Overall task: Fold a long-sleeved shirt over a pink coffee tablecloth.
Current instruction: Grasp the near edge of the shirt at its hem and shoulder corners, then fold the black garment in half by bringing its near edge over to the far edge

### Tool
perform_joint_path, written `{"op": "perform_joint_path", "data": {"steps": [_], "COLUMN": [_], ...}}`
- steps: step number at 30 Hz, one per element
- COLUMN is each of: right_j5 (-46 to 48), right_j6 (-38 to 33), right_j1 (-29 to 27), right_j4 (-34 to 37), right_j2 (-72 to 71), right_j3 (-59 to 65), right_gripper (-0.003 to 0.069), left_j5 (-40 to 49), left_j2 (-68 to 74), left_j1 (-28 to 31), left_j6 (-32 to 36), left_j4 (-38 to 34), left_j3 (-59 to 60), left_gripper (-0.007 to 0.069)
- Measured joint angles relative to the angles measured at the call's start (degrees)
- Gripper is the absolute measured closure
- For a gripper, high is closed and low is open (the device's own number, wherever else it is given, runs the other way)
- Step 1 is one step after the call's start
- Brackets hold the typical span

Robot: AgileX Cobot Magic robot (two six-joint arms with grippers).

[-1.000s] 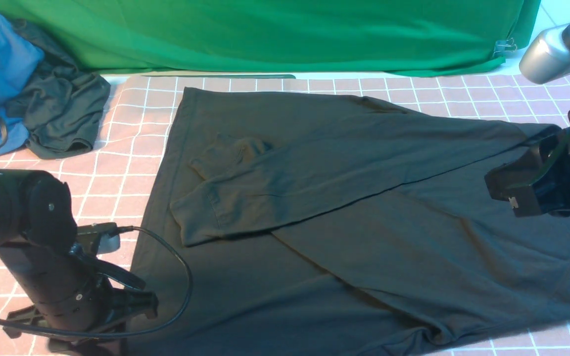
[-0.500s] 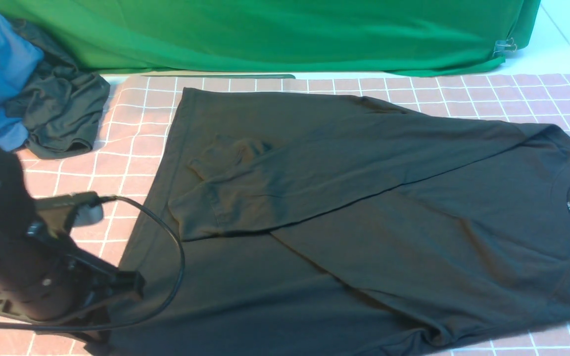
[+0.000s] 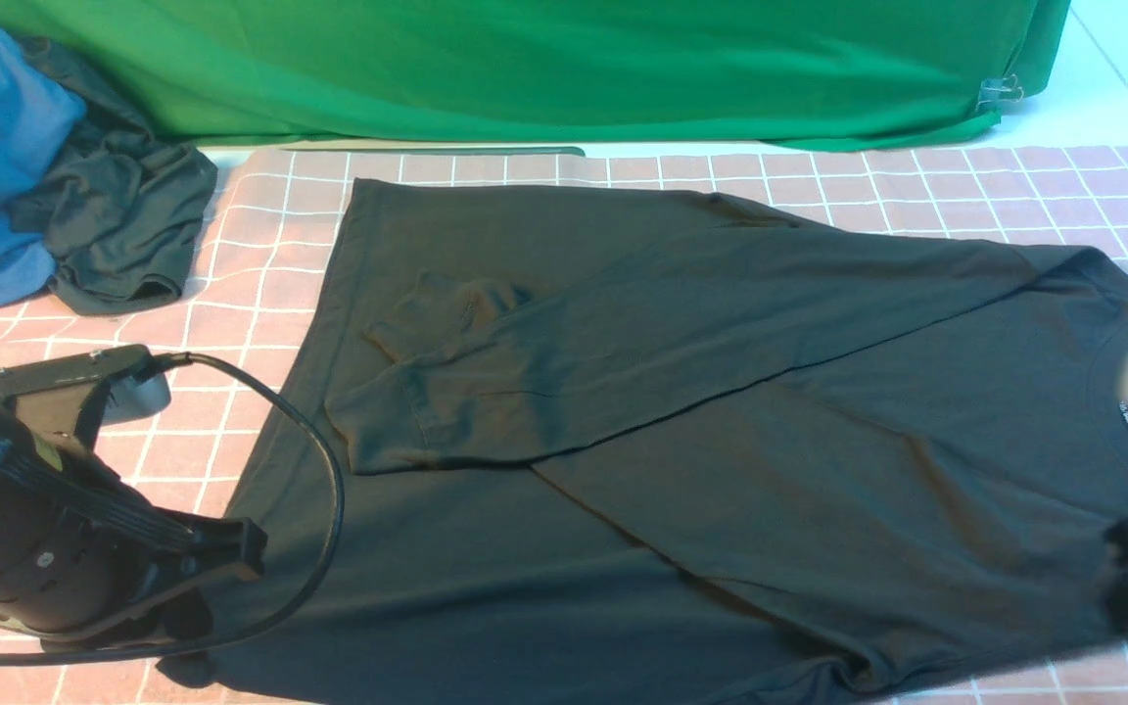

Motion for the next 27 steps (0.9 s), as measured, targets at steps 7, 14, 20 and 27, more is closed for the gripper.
{"op": "perform_joint_path", "data": {"steps": [7, 14, 20, 27], "right_j5": [-7.99, -10.02, -9.35, -2.00], "right_j6": [-0.06, 0.31, -0.94, 1.84], "right_j1": [6.08, 9.39, 10.35, 10.86], "right_j4": [0.52, -2.91, -3.74, -7.74], "right_j2": [10.11, 12.13, 12.19, 7.33], "right_j3": [0.00, -0.58, -1.43, -5.97], "right_gripper": [0.0062, 0.0242, 0.0585, 0.0589], "left_j5": [-1.33, -1.62, -1.69, 0.46], "left_j2": [0.00, 0.00, 0.00, 0.12], "left_j1": [0.00, 0.00, 0.00, 0.00], "left_j6": [0.00, 0.00, -3.43, -8.49], "left_j4": [0.00, -0.16, -0.22, -0.27], "left_j3": [0.00, 0.00, -0.35, -7.29], "left_gripper": [0.0594, 0.0594, 0.0594, 0.0594]}}
